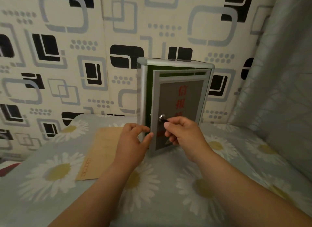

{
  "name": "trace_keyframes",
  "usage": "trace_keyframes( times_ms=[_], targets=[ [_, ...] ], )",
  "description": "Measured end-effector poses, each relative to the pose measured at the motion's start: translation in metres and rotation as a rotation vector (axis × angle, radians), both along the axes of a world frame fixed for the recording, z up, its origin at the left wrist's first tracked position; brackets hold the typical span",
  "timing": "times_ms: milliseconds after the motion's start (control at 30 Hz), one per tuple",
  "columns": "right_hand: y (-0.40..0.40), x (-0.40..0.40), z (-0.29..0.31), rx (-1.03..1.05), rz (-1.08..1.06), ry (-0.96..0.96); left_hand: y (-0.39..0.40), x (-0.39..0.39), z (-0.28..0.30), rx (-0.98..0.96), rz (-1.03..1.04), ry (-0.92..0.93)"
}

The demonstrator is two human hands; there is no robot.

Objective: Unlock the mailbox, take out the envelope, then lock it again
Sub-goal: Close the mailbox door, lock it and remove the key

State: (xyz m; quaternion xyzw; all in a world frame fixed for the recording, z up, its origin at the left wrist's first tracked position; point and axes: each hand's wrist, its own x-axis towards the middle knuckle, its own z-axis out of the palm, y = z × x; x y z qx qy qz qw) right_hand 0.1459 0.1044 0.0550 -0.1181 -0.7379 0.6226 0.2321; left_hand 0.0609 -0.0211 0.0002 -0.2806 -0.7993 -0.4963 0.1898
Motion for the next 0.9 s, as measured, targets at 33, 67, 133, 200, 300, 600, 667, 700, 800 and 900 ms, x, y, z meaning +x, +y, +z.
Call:
trace_keyframes(
  times_ms=[33,67,133,200,300,600,667,700,800,900],
  targets=[
    [0.0,-0.001,0.0,0.017,-0.005,-0.006,0.0,-0.001,0.0,0.0,0.003,0.001],
    [-0.001,-0.004,0.0,0.038,-0.006,-0.008,0.0,-0.003,0.0,-0.001,0.008,0.001],
    [-0.001,-0.007,0.0,0.096,-0.006,-0.017,0.0,-0.005,-0.001,0.008,0.027,-0.008],
    [-0.002,-0.011,0.0,0.157,-0.023,-0.02,0.001,-0.007,-0.001,0.044,0.057,-0.021],
    [-0.003,-0.016,-0.001,0.212,-0.085,-0.006,0.003,-0.012,-0.001,0.055,0.065,-0.047],
    [-0.004,-0.027,-0.004,0.349,-0.154,0.023,0.015,-0.049,0.001,0.143,-0.221,-0.319],
    [-0.004,-0.027,-0.004,0.366,-0.164,0.034,0.017,-0.058,0.004,0.181,-0.3,-0.376],
    [-0.003,-0.028,-0.003,0.379,-0.168,0.035,0.018,-0.062,0.004,0.187,-0.332,-0.38],
    [-0.002,-0.031,-0.004,0.427,-0.176,0.039,0.02,-0.068,0.005,0.19,-0.414,-0.395],
    [0.001,-0.034,-0.005,0.515,-0.186,0.044,0.022,-0.072,0.003,0.242,-0.496,-0.45]
  ],
)
